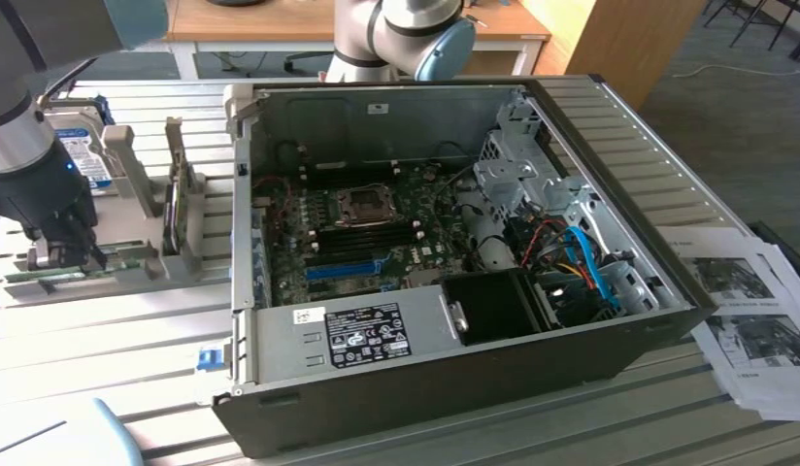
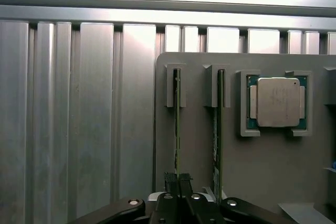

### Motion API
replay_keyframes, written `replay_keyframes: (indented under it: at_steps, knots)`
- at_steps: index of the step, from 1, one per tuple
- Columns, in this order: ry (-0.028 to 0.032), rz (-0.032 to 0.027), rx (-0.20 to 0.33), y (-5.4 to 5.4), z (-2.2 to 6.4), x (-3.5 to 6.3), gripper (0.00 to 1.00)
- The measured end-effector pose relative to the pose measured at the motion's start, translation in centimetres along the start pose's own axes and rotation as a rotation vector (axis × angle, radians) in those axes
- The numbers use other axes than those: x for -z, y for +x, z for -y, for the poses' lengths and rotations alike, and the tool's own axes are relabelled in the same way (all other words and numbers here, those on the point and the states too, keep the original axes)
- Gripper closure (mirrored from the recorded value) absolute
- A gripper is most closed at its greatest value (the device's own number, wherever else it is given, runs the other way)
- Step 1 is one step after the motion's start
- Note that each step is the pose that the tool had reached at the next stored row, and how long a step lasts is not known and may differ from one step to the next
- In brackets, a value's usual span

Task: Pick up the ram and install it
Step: 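Pick up the ram and move it above insertion slot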

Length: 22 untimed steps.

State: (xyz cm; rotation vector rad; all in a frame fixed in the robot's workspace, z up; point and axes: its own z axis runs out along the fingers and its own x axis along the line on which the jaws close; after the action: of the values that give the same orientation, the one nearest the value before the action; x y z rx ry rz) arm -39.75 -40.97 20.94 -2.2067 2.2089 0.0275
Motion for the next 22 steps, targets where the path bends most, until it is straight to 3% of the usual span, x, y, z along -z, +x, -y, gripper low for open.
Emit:
replay_keyframes:
  at_steps: [11, 22]
  knots:
    - [-0.0037, -0.0030, 0.000, -0.1, 0.02, 2.64, 0.89]
    - [-0.0056, -0.0099, 0.000, -0.1, 0.02, 5.32, 0.89]
